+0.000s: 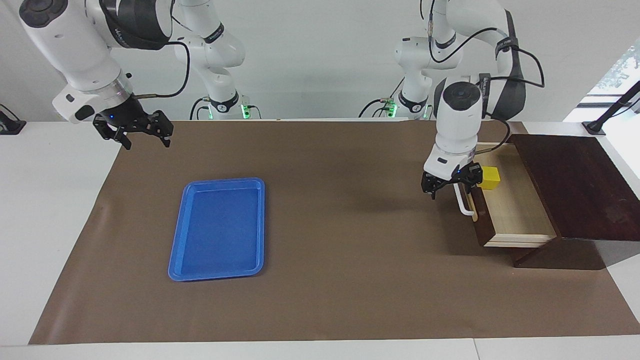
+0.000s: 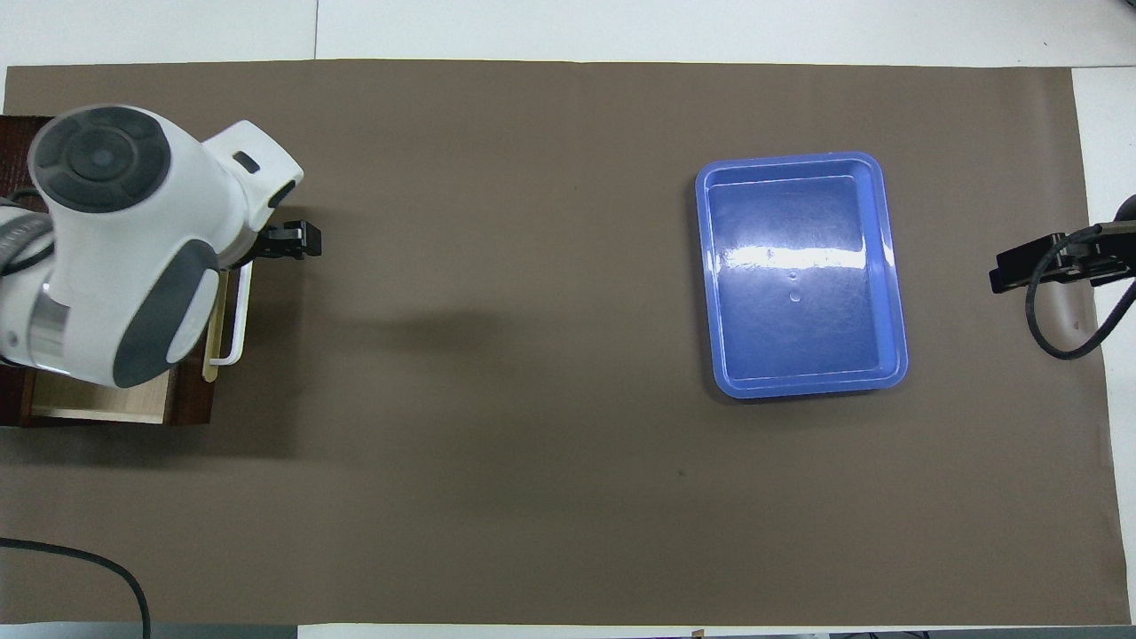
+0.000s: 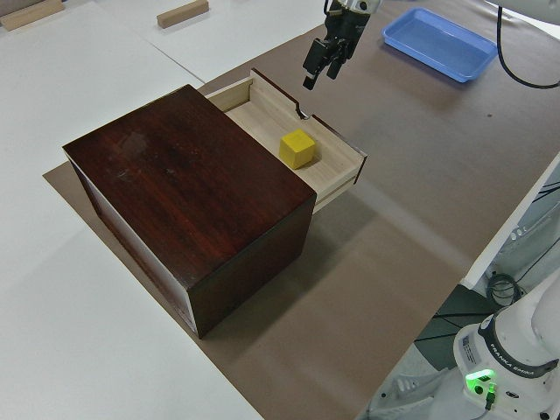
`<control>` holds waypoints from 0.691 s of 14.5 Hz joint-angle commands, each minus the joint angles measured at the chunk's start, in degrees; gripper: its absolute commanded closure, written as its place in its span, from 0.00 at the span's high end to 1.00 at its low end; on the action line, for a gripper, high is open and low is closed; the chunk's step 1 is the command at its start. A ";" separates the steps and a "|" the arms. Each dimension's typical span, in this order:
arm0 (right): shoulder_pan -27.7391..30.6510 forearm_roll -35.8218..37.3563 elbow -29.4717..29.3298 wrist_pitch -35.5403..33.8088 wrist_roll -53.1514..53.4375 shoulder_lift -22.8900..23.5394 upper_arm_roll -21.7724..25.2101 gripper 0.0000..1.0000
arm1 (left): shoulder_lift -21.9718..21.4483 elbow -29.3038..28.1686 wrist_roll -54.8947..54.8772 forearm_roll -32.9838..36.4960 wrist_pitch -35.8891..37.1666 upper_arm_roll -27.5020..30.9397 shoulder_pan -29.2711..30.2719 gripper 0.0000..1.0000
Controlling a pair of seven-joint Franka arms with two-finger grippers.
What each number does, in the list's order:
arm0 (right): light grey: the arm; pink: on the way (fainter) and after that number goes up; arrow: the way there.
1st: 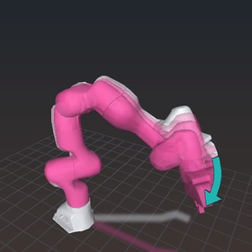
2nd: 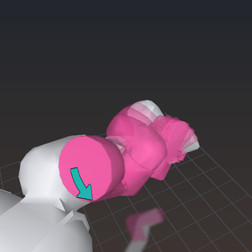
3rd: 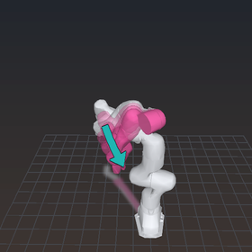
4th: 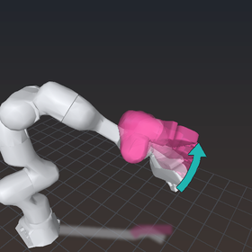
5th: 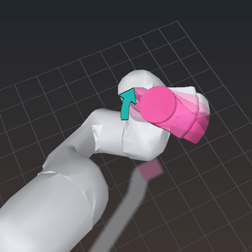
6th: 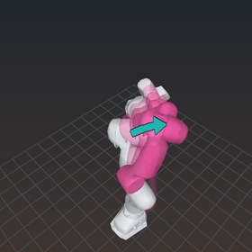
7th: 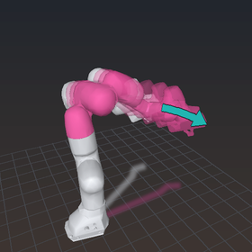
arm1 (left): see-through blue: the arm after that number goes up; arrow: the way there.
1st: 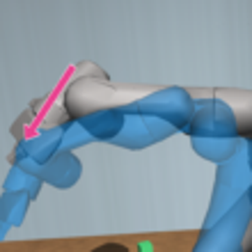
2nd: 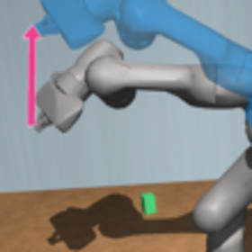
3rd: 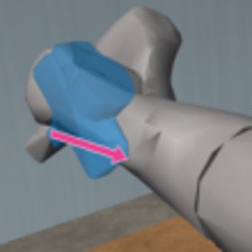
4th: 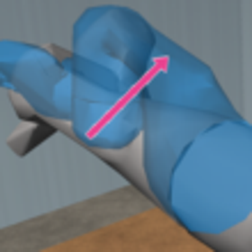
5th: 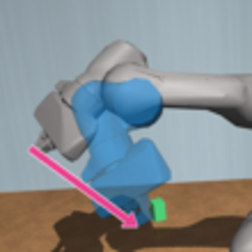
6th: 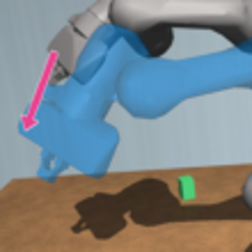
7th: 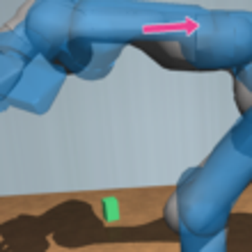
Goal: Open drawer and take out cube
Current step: 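Release the handle and lower the left gripper onto the yellow cube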
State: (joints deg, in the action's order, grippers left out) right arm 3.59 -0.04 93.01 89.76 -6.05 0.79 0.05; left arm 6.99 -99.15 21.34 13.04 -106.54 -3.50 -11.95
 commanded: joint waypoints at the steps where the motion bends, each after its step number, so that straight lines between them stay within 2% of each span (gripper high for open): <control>1: 1.16 0.48 0.68 -0.73 0.87 -0.88 -0.84 1.00 | -1.09 5.46 2.28 -7.21 6.52 1.04 7.35 1.00; 4: 1.07 0.57 0.77 -0.82 0.87 -0.88 -0.84 1.00 | -3.03 2.49 20.60 -7.59 6.00 1.13 12.81 1.00; 7: 1.07 0.57 0.68 -0.64 0.78 -0.88 -0.84 1.00 | -6.02 -4.97 39.34 -7.85 -0.58 1.04 17.03 1.00; 10: 1.07 0.57 0.77 -0.64 0.87 -0.88 -0.84 1.00 | -9.10 -14.03 53.41 -8.03 -8.66 1.04 17.13 1.00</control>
State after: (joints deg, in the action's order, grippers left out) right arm 3.60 -0.04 93.01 89.76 -6.05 0.79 0.05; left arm 2.53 -104.65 65.72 6.04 -109.55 -1.84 4.65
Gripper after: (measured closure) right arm 0.000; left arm 0.000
